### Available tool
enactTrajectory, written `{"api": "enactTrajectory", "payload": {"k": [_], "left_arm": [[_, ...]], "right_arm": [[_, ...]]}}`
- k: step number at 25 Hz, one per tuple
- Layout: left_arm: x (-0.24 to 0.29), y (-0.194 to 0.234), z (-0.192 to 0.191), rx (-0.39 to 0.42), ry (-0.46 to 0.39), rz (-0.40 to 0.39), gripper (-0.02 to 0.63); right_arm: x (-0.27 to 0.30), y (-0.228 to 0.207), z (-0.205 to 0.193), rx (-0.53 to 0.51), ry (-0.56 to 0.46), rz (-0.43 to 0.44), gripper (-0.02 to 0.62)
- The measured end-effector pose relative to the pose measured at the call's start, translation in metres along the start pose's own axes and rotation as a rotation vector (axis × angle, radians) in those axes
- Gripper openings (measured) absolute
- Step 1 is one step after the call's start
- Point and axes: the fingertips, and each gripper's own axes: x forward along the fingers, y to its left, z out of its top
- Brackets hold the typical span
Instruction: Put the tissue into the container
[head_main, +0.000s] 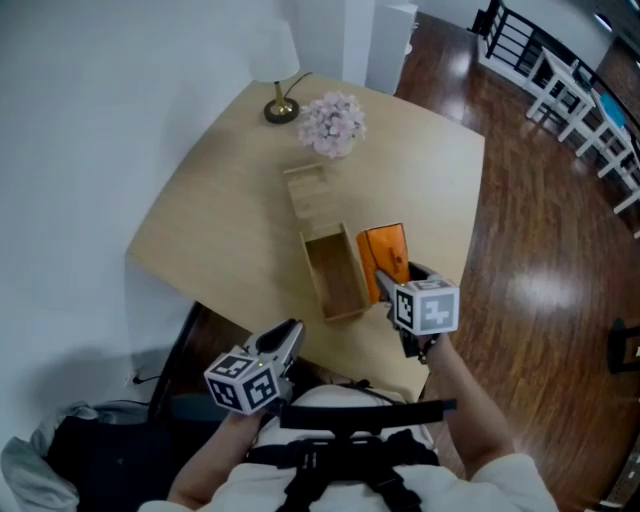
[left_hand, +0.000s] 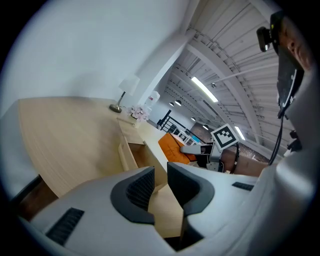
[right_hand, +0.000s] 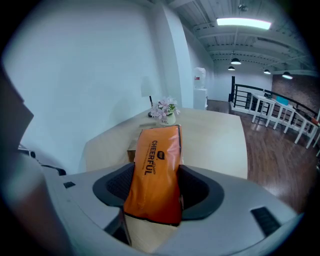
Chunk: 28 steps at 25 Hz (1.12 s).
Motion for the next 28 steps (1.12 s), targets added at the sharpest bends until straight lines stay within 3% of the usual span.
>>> {"api": "enactTrajectory", "payload": {"k": [11, 28], "left_arm": [[-0.019, 0.013, 0.003, 0.001, -0.010, 0.020, 0.072], [-0.039, 0.031, 0.001, -0.028, -0.044, 0.054, 0.072]], "right_arm": [[0.020, 0.049, -0.016, -0.024, 0.012, 0.093, 0.281], [0.067, 0.091, -0.008, -0.096, 0.077, 0.042, 0.270]]}}
